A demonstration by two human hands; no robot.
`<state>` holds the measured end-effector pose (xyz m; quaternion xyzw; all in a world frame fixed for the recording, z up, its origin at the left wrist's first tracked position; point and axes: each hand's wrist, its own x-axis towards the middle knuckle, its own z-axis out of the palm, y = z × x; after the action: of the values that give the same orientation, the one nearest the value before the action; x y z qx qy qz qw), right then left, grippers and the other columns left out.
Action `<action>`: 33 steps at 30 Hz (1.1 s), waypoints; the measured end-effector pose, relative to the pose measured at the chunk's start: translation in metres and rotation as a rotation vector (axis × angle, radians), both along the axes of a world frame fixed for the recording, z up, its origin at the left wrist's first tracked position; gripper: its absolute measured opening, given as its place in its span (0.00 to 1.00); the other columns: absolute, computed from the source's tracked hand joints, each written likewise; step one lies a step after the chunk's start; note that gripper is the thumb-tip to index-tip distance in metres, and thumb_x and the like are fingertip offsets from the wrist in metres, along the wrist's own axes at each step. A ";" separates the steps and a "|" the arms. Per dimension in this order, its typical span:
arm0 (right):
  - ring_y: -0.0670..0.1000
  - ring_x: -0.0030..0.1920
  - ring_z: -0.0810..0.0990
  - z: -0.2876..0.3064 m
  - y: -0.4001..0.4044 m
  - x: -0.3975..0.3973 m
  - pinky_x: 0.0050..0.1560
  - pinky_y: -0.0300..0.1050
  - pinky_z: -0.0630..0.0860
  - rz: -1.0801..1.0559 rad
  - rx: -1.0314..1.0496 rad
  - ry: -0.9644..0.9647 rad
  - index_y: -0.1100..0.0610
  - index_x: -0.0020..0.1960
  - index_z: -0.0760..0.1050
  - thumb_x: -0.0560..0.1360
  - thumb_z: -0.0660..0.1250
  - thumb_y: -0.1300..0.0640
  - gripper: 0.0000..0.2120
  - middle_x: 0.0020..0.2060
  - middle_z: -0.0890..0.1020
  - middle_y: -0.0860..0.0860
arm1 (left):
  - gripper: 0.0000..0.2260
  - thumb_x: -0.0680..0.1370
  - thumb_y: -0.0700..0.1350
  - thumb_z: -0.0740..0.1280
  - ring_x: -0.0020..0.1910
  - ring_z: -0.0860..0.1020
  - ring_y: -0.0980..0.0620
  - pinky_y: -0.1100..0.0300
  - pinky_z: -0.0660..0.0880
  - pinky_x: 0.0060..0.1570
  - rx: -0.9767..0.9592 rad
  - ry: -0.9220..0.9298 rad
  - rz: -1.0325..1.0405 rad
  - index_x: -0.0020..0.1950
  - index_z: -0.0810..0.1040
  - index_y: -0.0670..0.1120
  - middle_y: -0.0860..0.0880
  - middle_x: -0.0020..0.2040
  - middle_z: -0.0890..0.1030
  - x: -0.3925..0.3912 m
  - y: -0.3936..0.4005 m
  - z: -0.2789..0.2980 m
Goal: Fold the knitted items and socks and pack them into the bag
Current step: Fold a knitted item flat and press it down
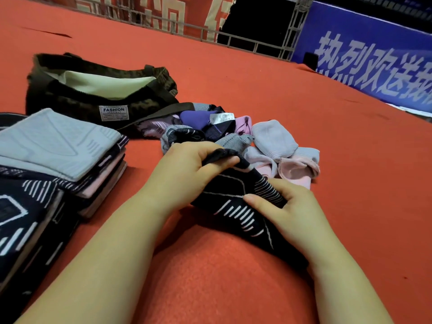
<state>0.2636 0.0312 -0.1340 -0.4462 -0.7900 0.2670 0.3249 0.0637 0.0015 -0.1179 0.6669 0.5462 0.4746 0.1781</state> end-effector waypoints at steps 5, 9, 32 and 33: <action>0.46 0.35 0.76 -0.003 0.012 0.013 0.37 0.36 0.70 -0.130 0.015 -0.171 0.53 0.38 0.76 0.72 0.70 0.47 0.10 0.32 0.80 0.46 | 0.15 0.71 0.61 0.62 0.44 0.80 0.50 0.51 0.75 0.46 0.093 -0.017 0.418 0.45 0.83 0.53 0.53 0.40 0.84 -0.012 0.008 -0.009; 0.48 0.32 0.75 -0.011 0.022 0.021 0.35 0.43 0.74 -0.237 -0.057 -0.063 0.52 0.36 0.75 0.71 0.71 0.49 0.10 0.26 0.77 0.44 | 0.12 0.74 0.58 0.67 0.43 0.79 0.45 0.53 0.73 0.41 -0.036 -0.079 0.587 0.36 0.79 0.53 0.50 0.36 0.82 -0.028 0.015 -0.020; 0.42 0.27 0.75 -0.025 0.024 0.012 0.29 0.35 0.67 -0.196 -0.283 0.010 0.50 0.67 0.66 0.71 0.73 0.57 0.27 0.32 0.77 0.49 | 0.13 0.81 0.43 0.58 0.60 0.74 0.40 0.57 0.68 0.51 -0.752 0.260 0.522 0.59 0.77 0.38 0.37 0.62 0.76 -0.039 0.013 -0.017; 0.43 0.27 0.74 -0.027 0.024 0.010 0.29 0.37 0.65 -0.203 -0.248 -0.031 0.50 0.67 0.66 0.72 0.72 0.57 0.27 0.31 0.77 0.48 | 0.14 0.82 0.41 0.56 0.62 0.73 0.40 0.56 0.68 0.54 -0.760 0.270 0.535 0.61 0.75 0.36 0.37 0.64 0.75 -0.037 0.014 -0.016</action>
<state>0.2740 0.0555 -0.1610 -0.5646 -0.7067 0.3215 0.2802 0.0269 0.0151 -0.1337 0.4464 0.8515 0.1796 0.2082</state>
